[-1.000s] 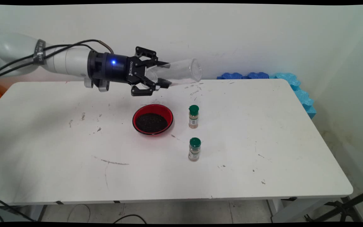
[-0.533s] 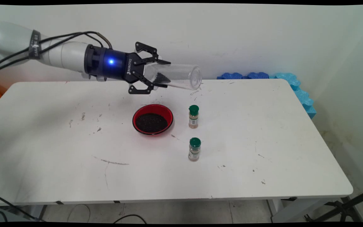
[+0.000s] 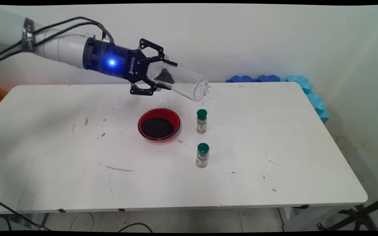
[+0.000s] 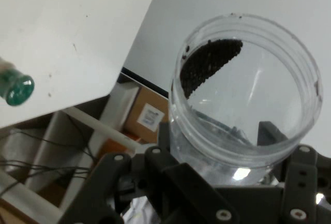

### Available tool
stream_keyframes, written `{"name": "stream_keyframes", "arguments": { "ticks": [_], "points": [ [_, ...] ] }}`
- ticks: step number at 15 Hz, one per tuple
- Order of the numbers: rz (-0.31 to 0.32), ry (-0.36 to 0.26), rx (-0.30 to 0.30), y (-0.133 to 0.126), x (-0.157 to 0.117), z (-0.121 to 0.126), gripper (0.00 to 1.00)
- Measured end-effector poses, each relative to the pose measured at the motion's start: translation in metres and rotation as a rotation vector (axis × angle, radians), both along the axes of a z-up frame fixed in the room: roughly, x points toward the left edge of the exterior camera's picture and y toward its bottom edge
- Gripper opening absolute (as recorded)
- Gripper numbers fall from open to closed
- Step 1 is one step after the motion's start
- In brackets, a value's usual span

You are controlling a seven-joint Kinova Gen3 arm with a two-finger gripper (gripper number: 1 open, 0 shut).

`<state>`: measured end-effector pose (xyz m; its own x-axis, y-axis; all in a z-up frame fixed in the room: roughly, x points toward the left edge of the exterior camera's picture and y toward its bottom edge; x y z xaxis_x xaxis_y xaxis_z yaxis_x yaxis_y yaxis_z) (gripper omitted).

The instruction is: Pour the black seasoning powder in the red bowl

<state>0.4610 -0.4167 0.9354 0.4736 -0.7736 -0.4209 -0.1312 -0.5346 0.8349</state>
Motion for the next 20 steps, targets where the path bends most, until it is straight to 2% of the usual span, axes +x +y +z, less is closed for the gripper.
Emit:
{"name": "stream_keyframes", "arguments": {
  "ticks": [3,14,20],
  "points": [
    [-0.033,-0.051,-0.068,0.002,-0.002,0.008,0.00],
    [-0.207,-0.272,-0.375,0.009,-0.013,0.041,0.00],
    [-0.292,-0.375,-0.508,0.009,-0.019,0.055,0.00]
  ]
}}
